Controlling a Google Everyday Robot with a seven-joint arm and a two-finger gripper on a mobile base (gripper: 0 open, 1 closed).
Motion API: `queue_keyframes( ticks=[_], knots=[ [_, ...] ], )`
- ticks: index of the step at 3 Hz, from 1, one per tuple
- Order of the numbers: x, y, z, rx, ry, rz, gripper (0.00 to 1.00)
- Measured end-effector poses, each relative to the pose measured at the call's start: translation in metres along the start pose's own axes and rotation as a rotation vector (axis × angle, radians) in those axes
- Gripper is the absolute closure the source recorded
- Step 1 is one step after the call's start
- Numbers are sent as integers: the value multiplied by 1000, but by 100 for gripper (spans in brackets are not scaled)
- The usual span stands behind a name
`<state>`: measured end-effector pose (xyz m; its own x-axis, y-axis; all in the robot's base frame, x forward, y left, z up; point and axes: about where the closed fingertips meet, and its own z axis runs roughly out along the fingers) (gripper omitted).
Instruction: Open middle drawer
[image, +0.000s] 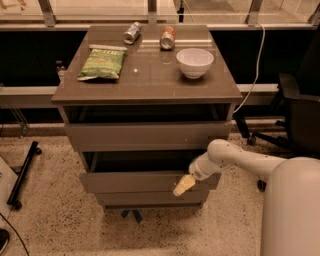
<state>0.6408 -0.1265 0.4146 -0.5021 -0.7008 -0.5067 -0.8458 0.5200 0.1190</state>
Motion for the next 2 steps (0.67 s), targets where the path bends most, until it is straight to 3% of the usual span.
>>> queue_keyframes(
  ticks=[1, 2],
  knots=[
    [2, 20, -16, 5, 77, -68, 18],
    [8, 48, -31, -30, 145, -122, 49]
  ],
)
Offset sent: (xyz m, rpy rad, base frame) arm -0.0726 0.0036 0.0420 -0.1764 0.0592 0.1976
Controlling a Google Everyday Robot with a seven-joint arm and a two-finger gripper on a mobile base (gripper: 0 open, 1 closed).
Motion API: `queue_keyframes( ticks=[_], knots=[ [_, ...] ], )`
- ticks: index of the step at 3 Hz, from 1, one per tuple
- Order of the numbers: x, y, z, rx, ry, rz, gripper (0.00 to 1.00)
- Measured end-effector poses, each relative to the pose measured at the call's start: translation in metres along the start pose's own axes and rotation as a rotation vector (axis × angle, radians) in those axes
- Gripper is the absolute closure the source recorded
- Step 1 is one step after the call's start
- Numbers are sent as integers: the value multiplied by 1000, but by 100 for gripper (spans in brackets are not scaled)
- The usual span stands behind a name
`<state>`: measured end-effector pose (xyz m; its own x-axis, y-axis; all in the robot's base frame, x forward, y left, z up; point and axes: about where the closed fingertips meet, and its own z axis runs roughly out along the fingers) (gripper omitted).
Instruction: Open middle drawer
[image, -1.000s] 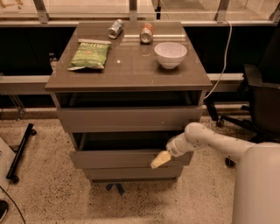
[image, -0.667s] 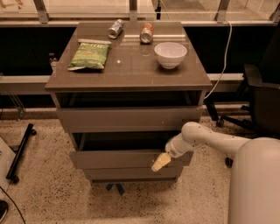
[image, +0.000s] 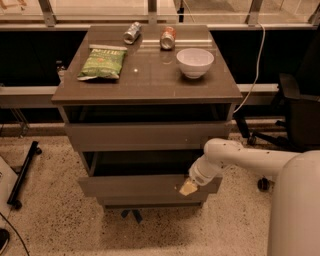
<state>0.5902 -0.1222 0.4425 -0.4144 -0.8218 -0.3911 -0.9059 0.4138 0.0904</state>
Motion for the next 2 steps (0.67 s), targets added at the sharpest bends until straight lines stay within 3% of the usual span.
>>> queue_keyframes(
  ticks=[1, 2],
  knots=[
    [10, 24, -7, -26, 21, 14, 72],
    [31, 59, -17, -45, 8, 73, 100]
  ],
)
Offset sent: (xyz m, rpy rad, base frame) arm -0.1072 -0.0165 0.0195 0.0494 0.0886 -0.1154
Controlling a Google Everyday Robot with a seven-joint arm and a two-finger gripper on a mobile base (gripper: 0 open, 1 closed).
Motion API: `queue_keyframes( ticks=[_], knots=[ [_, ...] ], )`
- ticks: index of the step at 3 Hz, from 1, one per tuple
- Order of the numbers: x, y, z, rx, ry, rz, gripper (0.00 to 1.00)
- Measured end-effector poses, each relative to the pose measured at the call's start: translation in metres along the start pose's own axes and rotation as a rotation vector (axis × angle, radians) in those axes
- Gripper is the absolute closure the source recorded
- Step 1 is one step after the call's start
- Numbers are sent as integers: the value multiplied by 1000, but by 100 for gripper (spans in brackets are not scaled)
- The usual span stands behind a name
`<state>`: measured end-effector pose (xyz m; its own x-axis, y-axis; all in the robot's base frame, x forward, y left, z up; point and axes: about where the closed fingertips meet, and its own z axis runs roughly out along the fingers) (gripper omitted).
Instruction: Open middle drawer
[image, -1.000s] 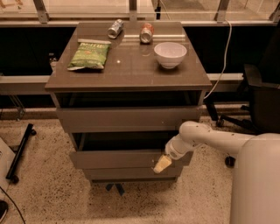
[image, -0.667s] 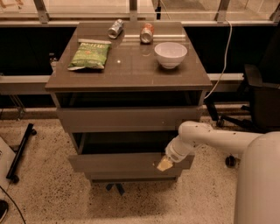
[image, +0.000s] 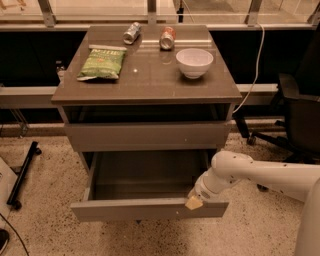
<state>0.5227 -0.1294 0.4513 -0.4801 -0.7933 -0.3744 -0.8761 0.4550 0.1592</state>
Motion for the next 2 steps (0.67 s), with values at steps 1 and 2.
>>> queue_keyframes(
  ticks=[1, 2],
  knots=[
    [0, 1, 1, -2, 1, -1, 0],
    [0, 1, 1, -1, 2, -1, 0]
  ],
)
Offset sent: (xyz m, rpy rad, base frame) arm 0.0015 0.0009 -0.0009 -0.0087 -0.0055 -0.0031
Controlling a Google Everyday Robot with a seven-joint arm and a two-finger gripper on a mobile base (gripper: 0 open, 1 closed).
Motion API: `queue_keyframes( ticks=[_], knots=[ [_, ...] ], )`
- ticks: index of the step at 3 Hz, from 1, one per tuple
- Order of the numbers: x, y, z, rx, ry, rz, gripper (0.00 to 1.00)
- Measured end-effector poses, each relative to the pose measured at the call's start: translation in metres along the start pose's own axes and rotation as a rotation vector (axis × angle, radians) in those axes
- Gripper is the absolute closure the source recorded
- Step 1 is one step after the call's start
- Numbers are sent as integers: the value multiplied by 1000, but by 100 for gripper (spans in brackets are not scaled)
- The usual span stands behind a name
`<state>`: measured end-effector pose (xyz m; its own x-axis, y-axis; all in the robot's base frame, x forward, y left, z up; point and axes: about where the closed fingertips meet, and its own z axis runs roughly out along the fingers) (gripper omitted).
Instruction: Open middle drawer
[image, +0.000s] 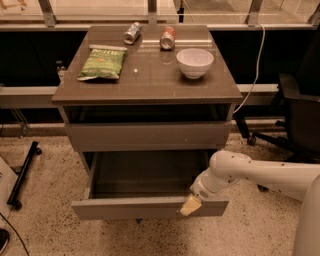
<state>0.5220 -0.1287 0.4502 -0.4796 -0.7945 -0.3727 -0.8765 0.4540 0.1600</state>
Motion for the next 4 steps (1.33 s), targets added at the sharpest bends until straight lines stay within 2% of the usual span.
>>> queue_keyframes(
  ticks=[1, 2, 3, 4],
  knots=[
    [0, 7, 5, -7, 22, -15, 0],
    [11, 14, 14, -45, 38, 11, 0],
    [34, 27, 19, -71, 66, 93, 2],
    [49, 41, 21, -81, 74, 135, 23]
  ],
)
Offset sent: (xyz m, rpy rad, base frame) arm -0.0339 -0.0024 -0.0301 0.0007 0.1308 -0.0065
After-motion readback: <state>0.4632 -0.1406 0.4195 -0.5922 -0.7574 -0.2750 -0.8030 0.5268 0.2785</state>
